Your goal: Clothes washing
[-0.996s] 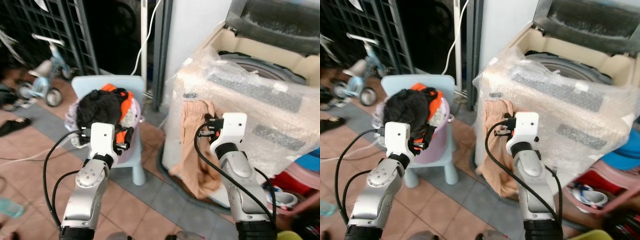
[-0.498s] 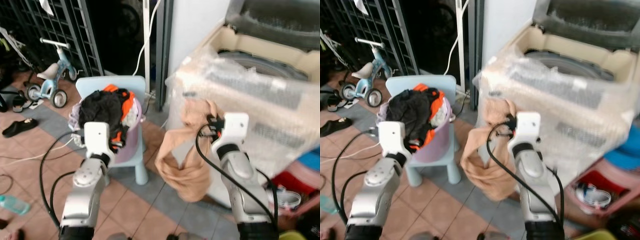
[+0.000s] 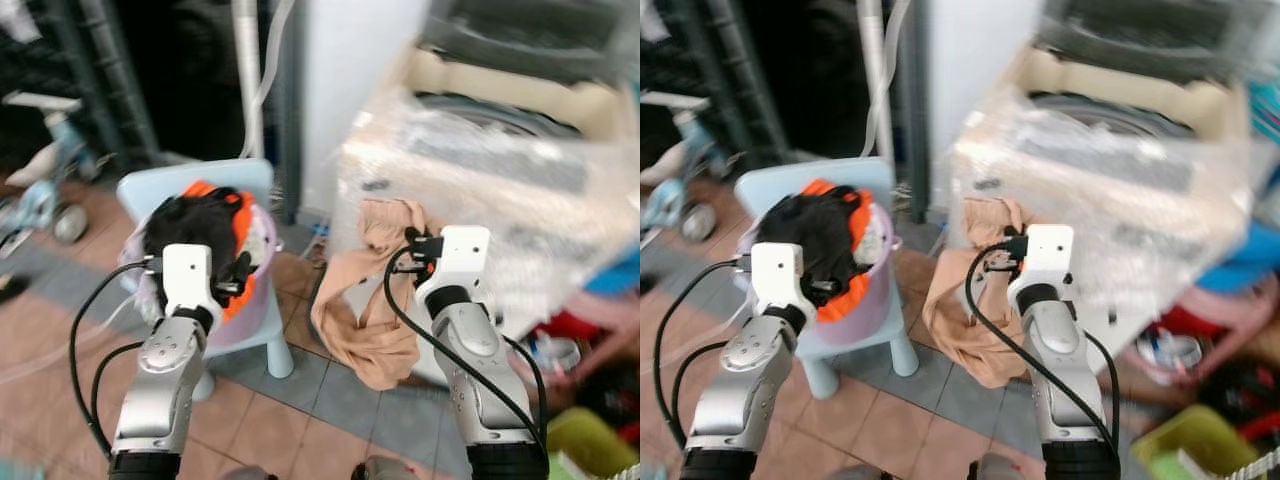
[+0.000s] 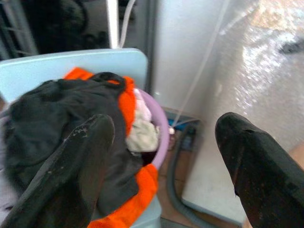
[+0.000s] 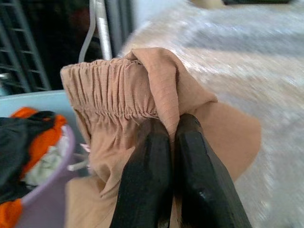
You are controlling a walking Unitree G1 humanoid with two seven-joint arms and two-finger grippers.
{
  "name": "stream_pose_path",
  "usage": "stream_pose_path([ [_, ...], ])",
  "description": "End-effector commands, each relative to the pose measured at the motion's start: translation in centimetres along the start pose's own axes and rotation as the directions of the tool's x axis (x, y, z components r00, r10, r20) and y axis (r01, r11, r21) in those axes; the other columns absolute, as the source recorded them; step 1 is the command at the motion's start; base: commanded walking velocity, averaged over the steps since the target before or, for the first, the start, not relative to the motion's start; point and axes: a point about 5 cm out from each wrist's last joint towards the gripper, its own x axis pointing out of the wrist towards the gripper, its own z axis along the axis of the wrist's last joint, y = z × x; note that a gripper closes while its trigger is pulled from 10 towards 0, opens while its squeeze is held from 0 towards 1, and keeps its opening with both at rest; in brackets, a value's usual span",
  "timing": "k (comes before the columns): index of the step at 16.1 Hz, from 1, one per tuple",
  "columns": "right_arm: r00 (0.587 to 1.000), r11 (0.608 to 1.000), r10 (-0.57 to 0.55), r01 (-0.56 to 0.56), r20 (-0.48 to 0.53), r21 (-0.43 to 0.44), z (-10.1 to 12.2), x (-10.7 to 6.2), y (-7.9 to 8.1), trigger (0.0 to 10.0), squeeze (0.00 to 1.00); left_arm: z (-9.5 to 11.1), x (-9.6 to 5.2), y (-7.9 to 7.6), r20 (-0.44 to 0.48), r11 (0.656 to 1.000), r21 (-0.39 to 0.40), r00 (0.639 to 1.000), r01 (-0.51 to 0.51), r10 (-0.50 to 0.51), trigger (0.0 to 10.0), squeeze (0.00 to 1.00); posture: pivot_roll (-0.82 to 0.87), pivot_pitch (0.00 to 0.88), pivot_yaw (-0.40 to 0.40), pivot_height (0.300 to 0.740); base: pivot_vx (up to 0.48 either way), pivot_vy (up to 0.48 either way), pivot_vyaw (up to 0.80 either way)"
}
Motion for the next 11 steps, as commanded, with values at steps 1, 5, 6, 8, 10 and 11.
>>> stream_pose_path([
  [1,1.0,1.0,-0.004,0.004,0.03,-0.001,0.68,0.08,-0.18,10.0,0.0,-0.15,0.07,-0.26,-0.014,1.0,-0.002,1.0,0.009,-0.009,10.0,0.0,-0.04,0.0,-0.003,0.74,0.0,0.322,0.0],
  [5,0.999,1.0,-0.006,0.006,0.034,0.0,0.7,0.05,-0.13,10.0,0.0,-0.21,-0.04,-0.32,-0.007,1.0,0.03,1.0,0.007,-0.007,10.0,0.0,-0.04,0.0,-0.005,0.74,0.0,0.0,0.0],
  [6,0.999,1.0,-0.005,0.005,0.035,-0.004,0.67,-0.01,-0.02,10.0,0.0,-0.19,-0.21,-0.26,-0.003,1.0,0.019,1.0,0.022,-0.022,10.0,0.0,-0.04,0.0,-0.007,0.74,0.0,0.0,0.0],
  [8,0.999,1.0,-0.004,0.004,0.037,-0.024,0.66,-0.02,0.02,10.0,0.0,-0.08,-0.44,-0.18,0.013,1.0,0.015,1.0,0.023,-0.023,10.0,0.0,-0.05,0.0,-0.001,0.74,0.0,0.0,0.0],
  [10,0.999,1.0,-0.009,0.01,0.043,-0.029,0.96,0.26,-0.27,10.0,0.0,-0.31,-0.56,-0.75,0.001,0.998,0.014,0.998,0.061,-0.061,10.0,0.0,-0.06,0.0,0.008,0.74,0.152,0.0,-0.22],
  [11,0.999,0.999,-0.022,0.024,0.049,-0.032,1.13,0.41,-0.56,10.0,0.0,-0.28,-0.42,-0.86,0.0,0.998,0.013,0.998,0.068,-0.068,10.0,0.0,-0.06,0.0,0.01,0.74,0.322,0.0,-0.8],
])
